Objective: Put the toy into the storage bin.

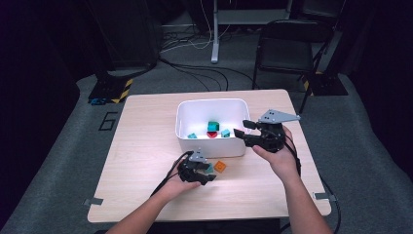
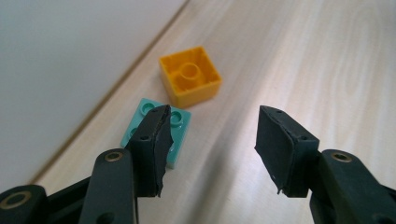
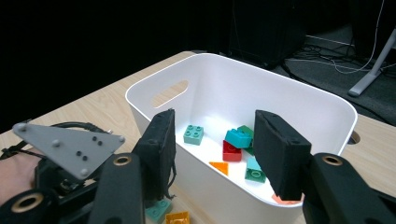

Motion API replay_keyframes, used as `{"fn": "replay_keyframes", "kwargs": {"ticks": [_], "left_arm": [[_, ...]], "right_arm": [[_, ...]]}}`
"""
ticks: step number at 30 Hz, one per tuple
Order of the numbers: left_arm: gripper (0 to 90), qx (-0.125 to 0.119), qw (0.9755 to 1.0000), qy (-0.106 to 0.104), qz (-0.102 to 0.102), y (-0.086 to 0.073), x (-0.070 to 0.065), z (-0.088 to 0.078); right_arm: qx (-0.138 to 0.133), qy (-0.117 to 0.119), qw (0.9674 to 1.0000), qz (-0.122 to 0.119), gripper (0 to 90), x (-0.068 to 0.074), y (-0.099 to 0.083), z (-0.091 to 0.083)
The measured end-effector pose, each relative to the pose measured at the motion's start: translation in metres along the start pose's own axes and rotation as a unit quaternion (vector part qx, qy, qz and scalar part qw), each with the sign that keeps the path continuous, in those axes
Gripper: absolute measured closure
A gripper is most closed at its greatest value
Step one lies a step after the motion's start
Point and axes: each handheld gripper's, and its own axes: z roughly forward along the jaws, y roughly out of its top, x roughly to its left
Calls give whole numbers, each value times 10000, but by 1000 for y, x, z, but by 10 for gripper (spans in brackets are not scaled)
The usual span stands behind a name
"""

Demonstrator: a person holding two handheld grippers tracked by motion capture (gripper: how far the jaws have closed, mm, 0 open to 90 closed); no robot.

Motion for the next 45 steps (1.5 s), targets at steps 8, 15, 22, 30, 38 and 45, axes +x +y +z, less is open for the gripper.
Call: {"fn": "replay_keyframes", "kwargs": {"ticks": [8,15,22,30,38,45], "left_arm": [[446,-92,9994,321,33,0,6,-9],[436,44,9989,473,47,-1,14,2],[492,226,9986,470,105,-3,15,12],[580,320,9984,446,94,-2,12,13],[581,199,9989,417,46,3,8,3],[582,125,9990,427,45,10,4,-9]], "right_arm": [[19,8,10000,-16,486,2,0,1],[16,-1,10000,0,486,1,0,1],[3,1,10000,-2,486,0,0,1],[1,2,10000,2,486,0,0,1],[0,1,10000,-1,486,0,0,1],[4,1,10000,-2,485,1,0,1]]}}
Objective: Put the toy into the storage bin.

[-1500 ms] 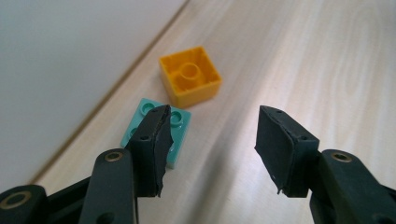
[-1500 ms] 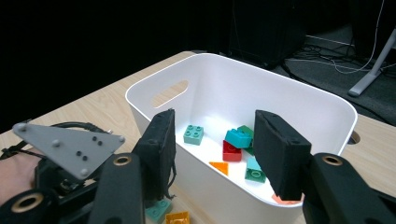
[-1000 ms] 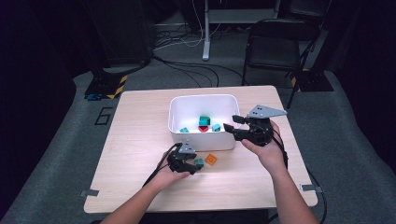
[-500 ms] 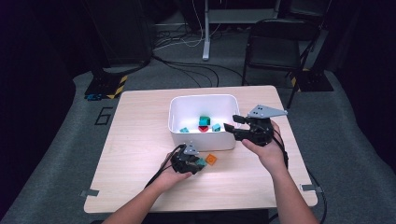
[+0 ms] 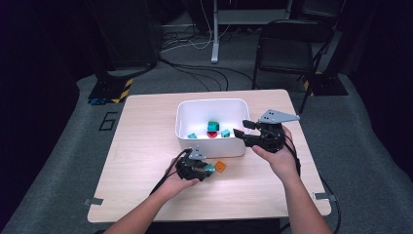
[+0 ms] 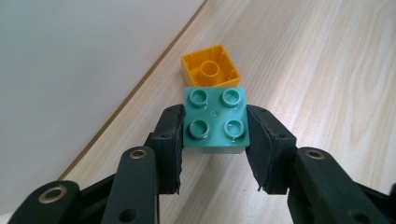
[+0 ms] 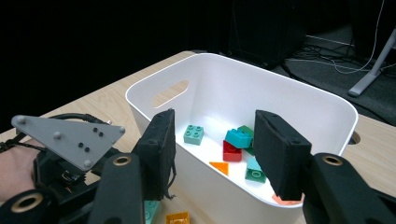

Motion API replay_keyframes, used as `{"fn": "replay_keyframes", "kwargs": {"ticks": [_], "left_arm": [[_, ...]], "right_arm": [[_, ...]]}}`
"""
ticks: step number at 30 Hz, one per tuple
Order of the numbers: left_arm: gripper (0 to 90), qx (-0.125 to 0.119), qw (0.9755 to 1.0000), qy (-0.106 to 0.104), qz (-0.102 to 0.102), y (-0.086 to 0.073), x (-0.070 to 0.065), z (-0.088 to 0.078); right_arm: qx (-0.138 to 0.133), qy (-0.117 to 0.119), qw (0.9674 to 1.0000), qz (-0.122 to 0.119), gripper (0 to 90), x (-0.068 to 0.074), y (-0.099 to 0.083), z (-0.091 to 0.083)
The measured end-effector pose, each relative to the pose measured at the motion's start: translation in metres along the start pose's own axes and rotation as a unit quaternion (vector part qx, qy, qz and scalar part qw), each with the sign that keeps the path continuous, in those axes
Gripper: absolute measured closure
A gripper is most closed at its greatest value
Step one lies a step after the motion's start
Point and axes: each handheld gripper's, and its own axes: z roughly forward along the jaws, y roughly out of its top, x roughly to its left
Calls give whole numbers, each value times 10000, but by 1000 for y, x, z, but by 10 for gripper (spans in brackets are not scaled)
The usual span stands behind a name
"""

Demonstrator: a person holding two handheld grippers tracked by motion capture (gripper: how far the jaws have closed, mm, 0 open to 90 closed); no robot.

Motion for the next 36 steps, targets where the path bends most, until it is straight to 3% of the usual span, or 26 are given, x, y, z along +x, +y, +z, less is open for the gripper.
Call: {"fn": "replay_keyframes", "kwargs": {"ticks": [21,36], "left_arm": [[581,-70,9999,22,80,29,2,-43],[581,-195,9997,85,147,65,9,-77]], "right_arm": [[12,-6,10000,2,486,0,-1,1],[24,-6,10000,25,486,-1,-1,1]]}}
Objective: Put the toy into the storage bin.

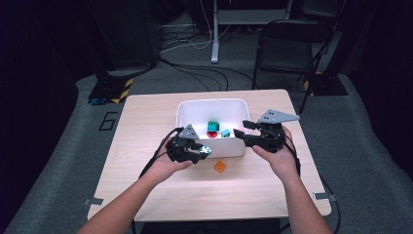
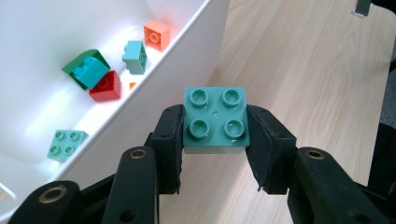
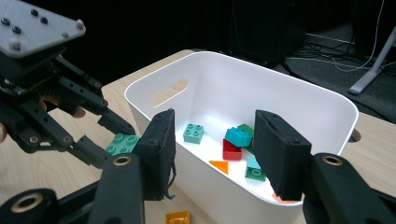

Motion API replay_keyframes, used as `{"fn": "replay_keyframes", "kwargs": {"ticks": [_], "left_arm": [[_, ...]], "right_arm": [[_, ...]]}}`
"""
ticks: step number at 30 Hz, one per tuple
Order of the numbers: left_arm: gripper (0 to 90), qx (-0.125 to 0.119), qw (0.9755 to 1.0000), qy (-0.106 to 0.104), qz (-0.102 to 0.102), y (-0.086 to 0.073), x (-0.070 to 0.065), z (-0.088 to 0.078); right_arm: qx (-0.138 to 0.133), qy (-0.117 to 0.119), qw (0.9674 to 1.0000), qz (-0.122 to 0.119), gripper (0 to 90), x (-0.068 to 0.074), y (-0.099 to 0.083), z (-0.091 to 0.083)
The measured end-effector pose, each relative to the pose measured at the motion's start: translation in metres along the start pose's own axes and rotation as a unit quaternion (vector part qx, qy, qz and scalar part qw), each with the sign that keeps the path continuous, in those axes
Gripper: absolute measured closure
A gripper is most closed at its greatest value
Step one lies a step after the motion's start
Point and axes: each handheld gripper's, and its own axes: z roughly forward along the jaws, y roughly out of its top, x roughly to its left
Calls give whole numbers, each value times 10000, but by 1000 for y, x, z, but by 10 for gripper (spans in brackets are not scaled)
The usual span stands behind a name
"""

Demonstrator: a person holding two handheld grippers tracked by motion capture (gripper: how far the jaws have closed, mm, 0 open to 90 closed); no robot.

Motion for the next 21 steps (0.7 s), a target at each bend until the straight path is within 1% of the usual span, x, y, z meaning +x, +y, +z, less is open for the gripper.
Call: {"fn": "replay_keyframes", "kwargs": {"ticks": [3,5,10,12,14,21], "left_arm": [[581,-11,10000,-15,11,7,2,-3],[581,-56,10000,-20,-19,11,4,-4],[581,-82,9999,-34,-59,21,12,-5],[582,-101,9998,-73,-139,24,15,-4],[582,-124,9997,-84,-167,26,19,-4],[582,-184,9994,-27,-288,37,31,-5]], "right_arm": [[1,3,10000,-1,485,0,0,0],[5,3,10000,11,485,0,0,0],[-9,-2,10000,8,485,-1,0,-1],[-16,-2,10000,13,485,-1,0,-1],[-14,-2,10000,13,485,-1,0,-1],[-16,-5,10000,8,485,-2,0,-1]]}}
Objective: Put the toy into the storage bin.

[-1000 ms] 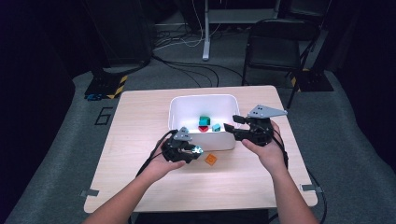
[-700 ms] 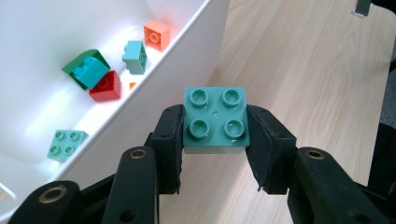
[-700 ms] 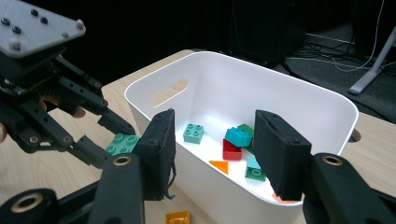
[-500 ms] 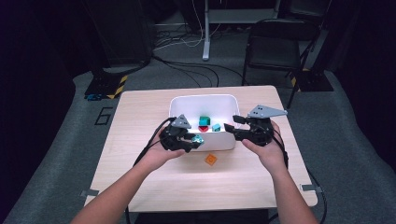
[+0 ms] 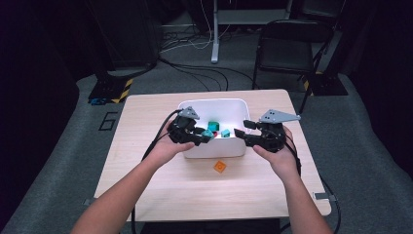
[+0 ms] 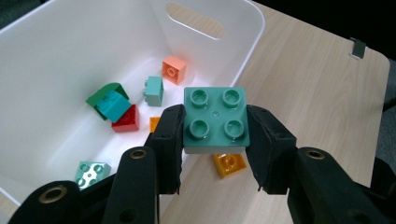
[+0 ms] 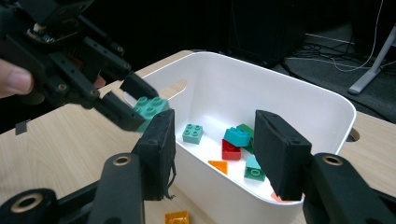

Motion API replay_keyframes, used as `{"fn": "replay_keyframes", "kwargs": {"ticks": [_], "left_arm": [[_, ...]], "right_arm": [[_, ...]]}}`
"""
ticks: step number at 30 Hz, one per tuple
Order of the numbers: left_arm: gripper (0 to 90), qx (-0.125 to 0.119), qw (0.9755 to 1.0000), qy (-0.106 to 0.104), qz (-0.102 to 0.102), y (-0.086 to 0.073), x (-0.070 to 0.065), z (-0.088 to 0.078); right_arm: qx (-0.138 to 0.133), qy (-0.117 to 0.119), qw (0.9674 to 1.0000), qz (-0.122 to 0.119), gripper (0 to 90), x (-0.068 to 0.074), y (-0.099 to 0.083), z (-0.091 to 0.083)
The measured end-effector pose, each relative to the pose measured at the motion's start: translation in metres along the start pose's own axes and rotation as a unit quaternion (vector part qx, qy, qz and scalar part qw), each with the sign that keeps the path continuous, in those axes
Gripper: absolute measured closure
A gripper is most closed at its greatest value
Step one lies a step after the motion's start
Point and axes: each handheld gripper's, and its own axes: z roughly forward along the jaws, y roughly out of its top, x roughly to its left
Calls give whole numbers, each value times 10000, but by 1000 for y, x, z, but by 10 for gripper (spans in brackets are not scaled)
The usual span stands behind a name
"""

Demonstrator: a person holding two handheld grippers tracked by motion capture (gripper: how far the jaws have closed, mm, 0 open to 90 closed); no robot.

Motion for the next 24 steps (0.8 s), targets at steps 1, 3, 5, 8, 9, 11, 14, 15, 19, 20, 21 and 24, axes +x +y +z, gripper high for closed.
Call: {"fn": "replay_keyframes", "kwargs": {"ticks": [1,3,5,8,9,11,14,15,19,20,21,24], "left_arm": [[582,12,10000,18,21,3,3,-1],[582,-21,10000,40,-36,6,7,-1],[582,-48,9999,60,-105,9,11,0],[581,-29,9998,111,-154,12,17,3],[582,-28,9997,131,-180,13,20,4],[582,-33,9996,141,-222,15,22,7],[581,-9,9995,177,-259,18,26,12],[581,-32,9994,214,-274,19,27,14],[581,9,9992,265,-289,24,33,23],[582,24,9992,275,-284,26,35,26],[582,26,9993,271,-274,27,35,27],[582,82,9994,256,-203,33,37,34]], "right_arm": [[3,0,10000,3,485,0,0,0],[2,-5,10000,13,484,0,0,0],[1,-2,10000,10,485,0,0,0],[1,-3,10000,10,485,0,0,0],[0,-2,10000,4,485,0,0,0],[-1,0,10000,2,485,0,0,0],[-6,-4,10000,-2,485,-1,0,0],[-6,-5,10000,1,485,-1,0,0],[-7,-5,10000,-5,485,-1,0,0],[-6,-4,10000,1,485,-1,0,0],[-4,-2,10000,8,485,0,0,0],[-11,-4,10000,14,484,-1,0,-1]]}}
